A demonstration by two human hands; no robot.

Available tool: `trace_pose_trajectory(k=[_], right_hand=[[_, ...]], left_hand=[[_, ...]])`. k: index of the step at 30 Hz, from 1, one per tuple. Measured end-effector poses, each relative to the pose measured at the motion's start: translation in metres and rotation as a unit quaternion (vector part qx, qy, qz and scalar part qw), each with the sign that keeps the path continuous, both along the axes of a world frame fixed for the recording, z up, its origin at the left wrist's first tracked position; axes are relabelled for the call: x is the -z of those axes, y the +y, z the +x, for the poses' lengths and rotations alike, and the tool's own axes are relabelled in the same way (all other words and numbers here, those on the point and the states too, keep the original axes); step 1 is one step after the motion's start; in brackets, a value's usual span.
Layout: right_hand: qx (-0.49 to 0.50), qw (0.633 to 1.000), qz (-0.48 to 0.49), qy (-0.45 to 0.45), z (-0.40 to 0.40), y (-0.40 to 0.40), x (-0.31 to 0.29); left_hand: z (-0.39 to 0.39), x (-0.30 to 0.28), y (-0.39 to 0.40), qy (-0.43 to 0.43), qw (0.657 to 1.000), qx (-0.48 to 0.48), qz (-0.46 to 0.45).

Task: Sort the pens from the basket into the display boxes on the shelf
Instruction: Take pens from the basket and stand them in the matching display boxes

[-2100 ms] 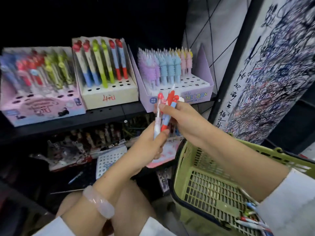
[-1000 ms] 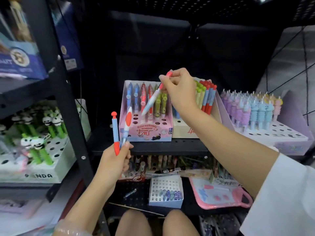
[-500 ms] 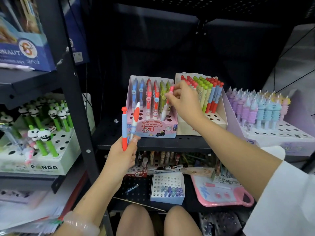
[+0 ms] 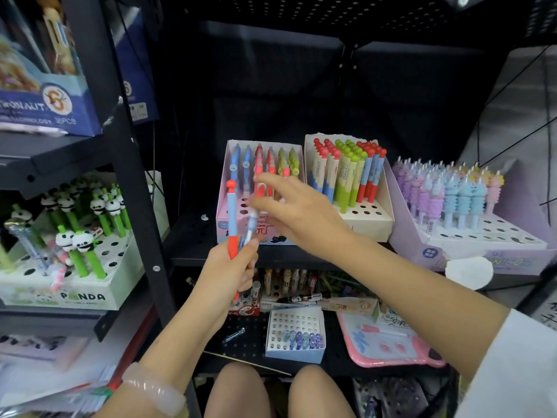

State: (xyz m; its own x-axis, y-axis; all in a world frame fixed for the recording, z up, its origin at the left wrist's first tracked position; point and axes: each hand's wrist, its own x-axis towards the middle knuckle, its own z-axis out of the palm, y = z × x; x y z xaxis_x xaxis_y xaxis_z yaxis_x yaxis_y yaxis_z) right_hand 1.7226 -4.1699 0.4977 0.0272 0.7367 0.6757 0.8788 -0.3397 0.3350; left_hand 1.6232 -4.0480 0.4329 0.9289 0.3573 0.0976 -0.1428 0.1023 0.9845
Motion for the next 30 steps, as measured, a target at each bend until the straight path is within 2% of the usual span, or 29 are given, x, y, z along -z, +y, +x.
trace_pose_trajectory(k=[2,5,8,9,11,13,16,17,20,25,30], right_hand=[[-0.003,0.999,-0.021,0.025,-0.001,-0.004,0.004],[-0.007,0.997,0.010,0.078,0.002,-0.013,0.008],[0.027,0.971,0.056,0.233,0.004,-0.022,0.019],[0.031,0.943,0.083,0.321,0.001,-0.023,0.023],[-0.012,0.857,0.127,0.499,-0.010,-0.021,0.029],[-0.049,0.797,0.151,0.583,-0.017,-0.016,0.033],[-0.086,0.731,0.164,0.657,-0.022,-0.012,0.036],[-0.088,0.720,0.164,0.668,-0.022,-0.011,0.036],[-0.069,0.721,0.160,0.670,-0.020,-0.011,0.029],[-0.103,0.694,0.309,0.642,-0.012,-0.005,-0.004],[-0.111,0.763,0.305,0.559,-0.006,0.020,-0.040]], left_hand=[[-0.001,-0.001,-0.006,-0.014,1.000,0.020,-0.012],[-0.006,-0.003,-0.010,-0.045,0.999,0.010,-0.023],[-0.006,-0.003,-0.009,-0.058,0.997,-0.057,-0.008],[-0.005,-0.003,-0.009,-0.048,0.996,-0.076,0.005],[-0.003,-0.003,-0.012,-0.016,0.994,-0.097,0.037],[-0.001,-0.001,-0.017,0.002,0.994,-0.101,0.045],[0.004,0.001,-0.023,0.016,0.995,-0.079,0.052],[0.005,0.001,-0.023,0.025,0.994,-0.081,0.062],[0.005,0.004,-0.018,0.037,0.991,-0.095,0.091],[0.001,0.007,-0.006,0.027,0.989,-0.128,0.066],[0.000,0.002,0.007,-0.021,0.989,-0.146,0.024]])
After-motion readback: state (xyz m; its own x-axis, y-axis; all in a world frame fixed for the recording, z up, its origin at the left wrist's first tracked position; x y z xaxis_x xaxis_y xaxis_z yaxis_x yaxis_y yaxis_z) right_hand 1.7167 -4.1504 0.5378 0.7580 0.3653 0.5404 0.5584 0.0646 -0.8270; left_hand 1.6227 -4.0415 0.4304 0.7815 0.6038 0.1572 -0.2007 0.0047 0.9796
